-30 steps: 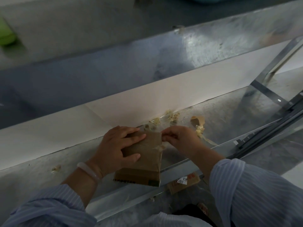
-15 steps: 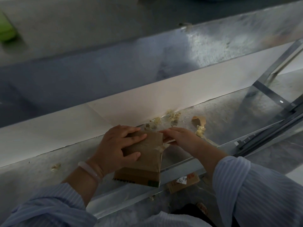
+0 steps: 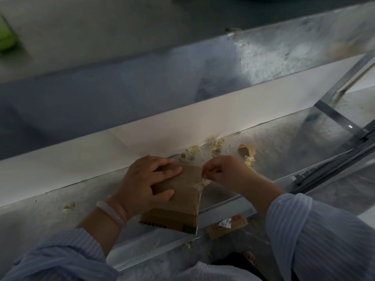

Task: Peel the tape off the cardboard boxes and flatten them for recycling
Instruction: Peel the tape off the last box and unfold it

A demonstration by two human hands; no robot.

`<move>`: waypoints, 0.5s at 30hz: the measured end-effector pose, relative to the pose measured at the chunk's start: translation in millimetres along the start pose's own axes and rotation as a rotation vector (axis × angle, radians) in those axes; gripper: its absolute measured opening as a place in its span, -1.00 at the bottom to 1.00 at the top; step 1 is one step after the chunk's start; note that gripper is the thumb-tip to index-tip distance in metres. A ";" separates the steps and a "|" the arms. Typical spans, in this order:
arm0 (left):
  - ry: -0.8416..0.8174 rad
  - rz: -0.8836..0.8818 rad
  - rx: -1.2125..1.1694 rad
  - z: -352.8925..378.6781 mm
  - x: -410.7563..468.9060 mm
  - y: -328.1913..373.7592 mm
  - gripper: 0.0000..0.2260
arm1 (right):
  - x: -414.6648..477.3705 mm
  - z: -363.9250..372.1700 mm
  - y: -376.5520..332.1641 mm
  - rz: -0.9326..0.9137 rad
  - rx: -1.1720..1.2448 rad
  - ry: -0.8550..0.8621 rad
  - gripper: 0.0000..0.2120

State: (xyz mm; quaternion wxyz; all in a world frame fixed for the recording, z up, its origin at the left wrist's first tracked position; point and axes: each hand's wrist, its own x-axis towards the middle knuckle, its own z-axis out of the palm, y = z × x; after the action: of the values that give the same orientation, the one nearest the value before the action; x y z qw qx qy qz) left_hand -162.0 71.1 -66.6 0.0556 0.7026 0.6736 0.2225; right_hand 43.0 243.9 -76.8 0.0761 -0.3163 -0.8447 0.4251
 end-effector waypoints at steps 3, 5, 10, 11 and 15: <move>-0.011 -0.010 0.008 -0.5 -0.3 0.0 -0.54 | -0.3 2.9 2.7 -0.175 -0.195 0.068 -0.87; -0.015 -0.012 0.010 -1.0 -0.3 0.5 -0.54 | -1.2 3.6 5.3 -0.247 -0.232 0.096 -0.88; -0.010 -0.006 0.011 -1.4 0.9 1.6 -0.54 | -4.4 9.4 9.0 -0.358 -0.250 0.131 -0.90; -0.009 -0.005 0.010 -1.3 0.9 1.8 -0.54 | -4.9 10.5 9.2 -0.368 -0.249 0.142 -0.90; -0.017 -0.001 0.014 -1.6 0.8 1.5 -0.54 | -5.6 14.7 8.8 -0.405 -0.273 0.173 -0.92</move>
State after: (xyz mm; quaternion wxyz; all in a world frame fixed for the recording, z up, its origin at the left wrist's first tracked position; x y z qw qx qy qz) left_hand -161.3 71.4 -64.4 0.0563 0.7045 0.6751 0.2117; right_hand 45.8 234.6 -92.0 0.1884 -0.1832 -0.9307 0.2544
